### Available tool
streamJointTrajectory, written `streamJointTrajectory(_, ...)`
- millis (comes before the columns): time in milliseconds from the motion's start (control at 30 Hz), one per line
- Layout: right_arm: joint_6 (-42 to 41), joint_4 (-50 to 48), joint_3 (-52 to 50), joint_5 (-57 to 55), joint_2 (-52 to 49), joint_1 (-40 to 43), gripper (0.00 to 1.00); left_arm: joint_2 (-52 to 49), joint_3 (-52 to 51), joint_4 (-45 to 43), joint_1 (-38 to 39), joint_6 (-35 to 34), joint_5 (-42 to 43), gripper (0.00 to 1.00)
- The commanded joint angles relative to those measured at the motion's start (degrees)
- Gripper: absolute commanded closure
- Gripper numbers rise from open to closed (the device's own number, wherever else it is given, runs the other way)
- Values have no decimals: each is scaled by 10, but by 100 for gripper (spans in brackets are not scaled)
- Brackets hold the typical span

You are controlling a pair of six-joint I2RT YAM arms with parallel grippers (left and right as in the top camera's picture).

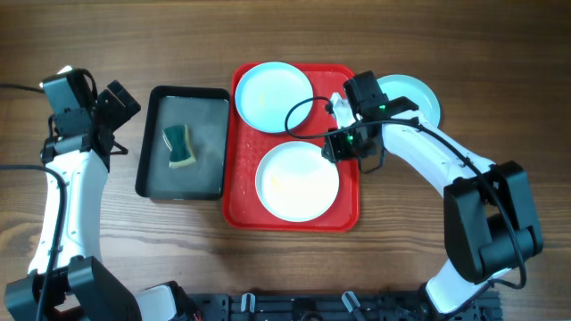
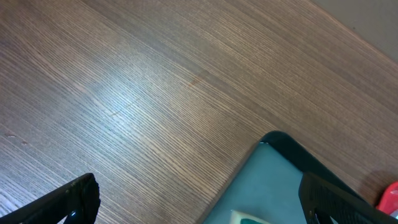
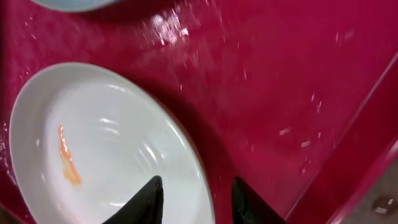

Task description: Clean dirty plates on tray and stack at the side

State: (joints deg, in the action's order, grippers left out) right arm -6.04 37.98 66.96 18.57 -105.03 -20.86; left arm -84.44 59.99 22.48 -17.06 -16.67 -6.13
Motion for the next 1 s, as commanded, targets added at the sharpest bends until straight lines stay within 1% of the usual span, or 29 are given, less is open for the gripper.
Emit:
streamJointTrajectory(0, 93, -23, -2, -9, -13, -2, 69, 5, 11, -2, -2, -3, 3, 0)
streamJointTrajectory(67, 139, -23, -2, -9, -13, -2, 69, 5, 11, -2, -2, -3, 3, 0)
streamJointTrajectory(100, 146, -22, -2, -9, -13, -2, 69, 5, 11, -2, -2, -3, 3, 0)
streamJointTrajectory(367, 134, -10, -4, -5, -13, -2, 71, 5, 11, -2, -2, -3, 3, 0)
streamJointTrajectory(733, 134, -40, -26, -10, -15, -31, 73, 5, 11, -2, -2, -3, 3, 0)
streamJointTrajectory(833, 134, -42, -26, -12, -16, -31, 76, 5, 11, -2, -2, -3, 3, 0)
streamJointTrajectory(967, 135, -46, -26, -23, -23, -31, 76, 5, 11, -2, -2, -3, 3, 0)
